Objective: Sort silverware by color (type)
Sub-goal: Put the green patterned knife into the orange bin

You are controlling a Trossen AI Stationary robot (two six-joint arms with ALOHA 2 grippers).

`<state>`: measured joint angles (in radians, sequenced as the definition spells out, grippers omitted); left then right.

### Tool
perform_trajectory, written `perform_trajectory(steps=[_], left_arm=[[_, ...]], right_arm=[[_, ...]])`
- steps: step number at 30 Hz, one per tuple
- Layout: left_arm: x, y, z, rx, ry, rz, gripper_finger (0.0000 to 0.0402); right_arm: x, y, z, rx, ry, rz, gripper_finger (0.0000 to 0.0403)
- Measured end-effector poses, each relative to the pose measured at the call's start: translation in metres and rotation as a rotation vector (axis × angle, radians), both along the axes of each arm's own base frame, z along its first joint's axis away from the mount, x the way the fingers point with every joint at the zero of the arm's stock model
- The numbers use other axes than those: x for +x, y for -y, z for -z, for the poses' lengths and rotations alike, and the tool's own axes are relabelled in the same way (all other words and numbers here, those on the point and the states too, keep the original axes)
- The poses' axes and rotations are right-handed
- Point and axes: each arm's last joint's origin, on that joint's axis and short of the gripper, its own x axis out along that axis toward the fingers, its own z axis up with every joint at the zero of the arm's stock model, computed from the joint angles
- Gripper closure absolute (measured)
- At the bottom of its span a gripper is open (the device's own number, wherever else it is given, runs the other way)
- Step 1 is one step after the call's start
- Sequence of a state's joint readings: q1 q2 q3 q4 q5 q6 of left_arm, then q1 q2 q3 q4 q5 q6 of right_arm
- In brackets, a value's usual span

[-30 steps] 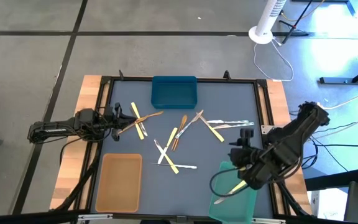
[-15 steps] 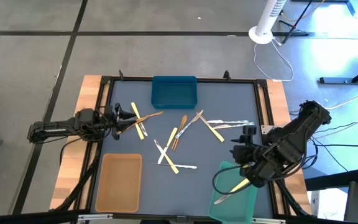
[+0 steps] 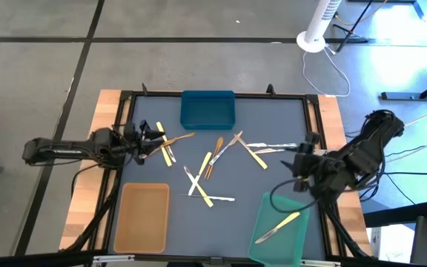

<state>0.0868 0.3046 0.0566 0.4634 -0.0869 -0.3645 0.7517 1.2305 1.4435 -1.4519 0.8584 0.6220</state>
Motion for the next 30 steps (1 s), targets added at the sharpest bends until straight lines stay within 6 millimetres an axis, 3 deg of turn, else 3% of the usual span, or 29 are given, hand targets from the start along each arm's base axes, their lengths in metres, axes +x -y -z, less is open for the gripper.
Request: perform_trajectory(steps=[5,14,23,30], left_arm=[[0.016,0.002,0.000,-0.005,-0.044,0.018,0.0222],[0.068,0.006,-0.034,0.032,-0.180,0.058,0.0222],[0.127,0.016,-0.052,0.031,-0.429,0.112,0.0222],[0.168,0.037,-0.064,0.088,-0.567,0.219,0.0222]], right_arm=[[-0.018,0.018,0.014,0.084,0.154,0.034,0.0223],[-0.026,0.027,0.051,0.185,0.328,0.013,0.0223],[-0.012,0.022,0.082,0.143,0.376,-0.034,0.0223],[0.011,0.043,0.095,0.120,0.383,-0.004,0.0224]])
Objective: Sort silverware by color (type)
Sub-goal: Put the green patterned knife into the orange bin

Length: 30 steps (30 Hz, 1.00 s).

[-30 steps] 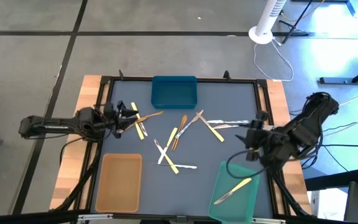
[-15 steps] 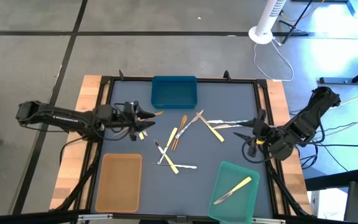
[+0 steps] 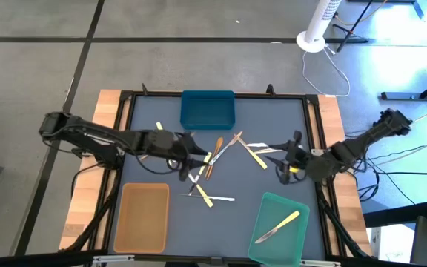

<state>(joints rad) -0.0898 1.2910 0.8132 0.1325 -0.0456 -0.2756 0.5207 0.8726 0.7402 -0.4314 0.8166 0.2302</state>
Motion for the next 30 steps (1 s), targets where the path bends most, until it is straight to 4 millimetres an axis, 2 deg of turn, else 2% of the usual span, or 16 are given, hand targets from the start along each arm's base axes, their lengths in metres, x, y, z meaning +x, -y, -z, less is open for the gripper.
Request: perform_trajectory(steps=[5,11,21,30], left_arm=[[0.023,0.022,0.000,0.003,-0.059,0.072,0.0222],[0.035,0.046,0.020,0.020,-0.162,0.138,0.0222],[0.024,0.069,0.055,0.077,-0.432,0.198,0.0222],[0.010,0.072,0.070,0.076,-0.620,0.127,0.0222]], right_arm=[[0.017,0.021,-0.001,0.048,0.032,-0.038,0.0224],[0.025,0.042,-0.001,0.078,0.042,-0.082,0.0224],[0.028,0.058,0.000,0.108,0.020,-0.118,0.0224],[0.032,0.057,0.004,0.103,-0.007,-0.121,0.0224]])
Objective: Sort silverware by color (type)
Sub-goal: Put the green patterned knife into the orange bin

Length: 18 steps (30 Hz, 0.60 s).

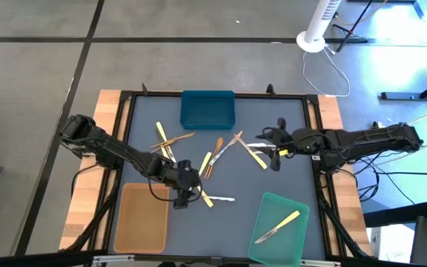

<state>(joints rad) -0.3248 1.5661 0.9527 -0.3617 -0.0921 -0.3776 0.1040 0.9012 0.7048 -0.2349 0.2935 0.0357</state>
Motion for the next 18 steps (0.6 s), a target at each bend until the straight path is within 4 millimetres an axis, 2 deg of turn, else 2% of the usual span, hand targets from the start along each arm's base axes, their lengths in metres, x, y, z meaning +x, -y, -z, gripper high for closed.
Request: perform_trajectory(steps=[6,14,18], left_arm=[[0.002,0.001,0.005,-0.008,-0.014,-0.008,0.0222],[0.012,0.005,0.031,-0.014,-0.064,0.006,0.0222],[0.020,0.007,0.036,-0.026,-0.018,0.003,0.0222]], right_arm=[[0.012,-0.001,0.012,-0.007,-0.066,0.000,0.0224],[0.023,-0.002,0.026,-0.015,-0.138,0.000,0.0224],[0.027,-0.003,0.030,-0.017,-0.156,0.000,0.0224]])
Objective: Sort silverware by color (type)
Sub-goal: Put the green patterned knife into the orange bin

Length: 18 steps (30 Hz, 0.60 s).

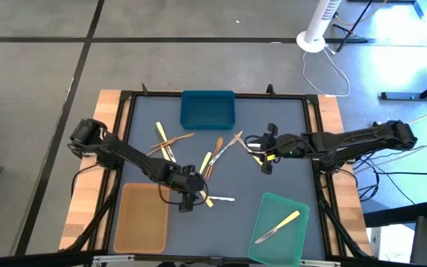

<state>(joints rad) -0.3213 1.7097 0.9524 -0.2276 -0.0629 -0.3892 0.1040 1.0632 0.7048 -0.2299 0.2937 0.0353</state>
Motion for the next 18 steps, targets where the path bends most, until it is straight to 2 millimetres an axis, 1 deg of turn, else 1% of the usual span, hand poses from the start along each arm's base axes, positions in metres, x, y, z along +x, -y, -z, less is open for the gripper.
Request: perform_trajectory(steps=[7,11,15,18], left_arm=[[0.019,-0.005,-0.004,-0.046,0.167,-0.029,0.0223],[0.030,-0.006,0.000,-0.076,0.238,-0.033,0.0223],[0.047,0.000,0.007,-0.084,0.219,-0.015,0.0223],[0.061,0.004,0.011,-0.050,0.182,0.035,0.0223]], right_arm=[[0.001,0.000,0.000,0.000,0.002,-0.001,0.0224],[0.001,0.000,0.000,0.000,0.001,-0.001,0.0224],[0.001,0.000,0.000,0.000,0.001,-0.001,0.0224],[0.001,0.000,0.000,0.001,0.002,0.000,0.0224]])
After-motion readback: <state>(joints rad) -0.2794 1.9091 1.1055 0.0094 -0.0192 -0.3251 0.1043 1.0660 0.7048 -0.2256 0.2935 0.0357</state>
